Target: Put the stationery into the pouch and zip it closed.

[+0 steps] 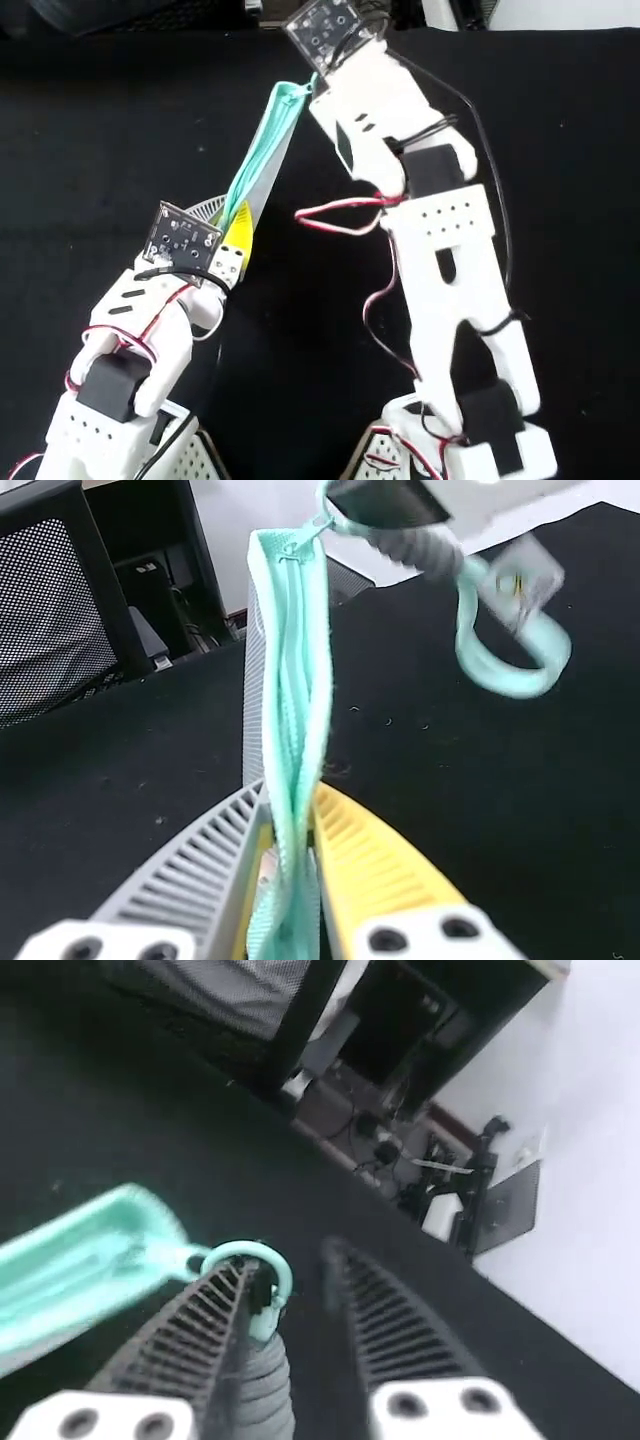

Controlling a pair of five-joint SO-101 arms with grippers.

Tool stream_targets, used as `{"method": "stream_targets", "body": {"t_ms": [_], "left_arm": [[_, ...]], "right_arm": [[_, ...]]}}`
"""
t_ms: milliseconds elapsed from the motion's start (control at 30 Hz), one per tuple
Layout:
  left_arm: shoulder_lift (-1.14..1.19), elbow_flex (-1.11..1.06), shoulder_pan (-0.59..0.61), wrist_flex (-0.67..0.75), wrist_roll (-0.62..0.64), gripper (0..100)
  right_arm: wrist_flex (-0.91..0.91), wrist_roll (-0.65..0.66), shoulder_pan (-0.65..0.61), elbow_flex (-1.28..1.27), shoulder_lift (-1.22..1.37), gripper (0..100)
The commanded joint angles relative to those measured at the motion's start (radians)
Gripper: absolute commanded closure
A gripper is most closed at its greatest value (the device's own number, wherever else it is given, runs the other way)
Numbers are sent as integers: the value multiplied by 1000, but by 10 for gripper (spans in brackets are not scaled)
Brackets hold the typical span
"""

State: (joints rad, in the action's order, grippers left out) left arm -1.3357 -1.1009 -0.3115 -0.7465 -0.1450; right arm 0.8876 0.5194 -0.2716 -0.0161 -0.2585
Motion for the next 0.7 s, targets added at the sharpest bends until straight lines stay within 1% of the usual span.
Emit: {"method": "stream_targets", "body": {"t_ms": [0, 300, 400, 533, 667], "left_arm": [[5, -10, 7, -2, -5, 970], [5, -12, 7, -2, -5, 970], [5, -12, 7, -2, -5, 970], [5, -13, 12, -2, -5, 970], [5, -13, 8, -2, -5, 970]], "right_arm": [[78, 5, -68, 58, -76, 807], [180, 5, -207, 58, -185, 825], [230, -48, -232, 56, -226, 825], [282, -121, -210, 50, -277, 825], [307, -193, -157, -88, -334, 825]]}}
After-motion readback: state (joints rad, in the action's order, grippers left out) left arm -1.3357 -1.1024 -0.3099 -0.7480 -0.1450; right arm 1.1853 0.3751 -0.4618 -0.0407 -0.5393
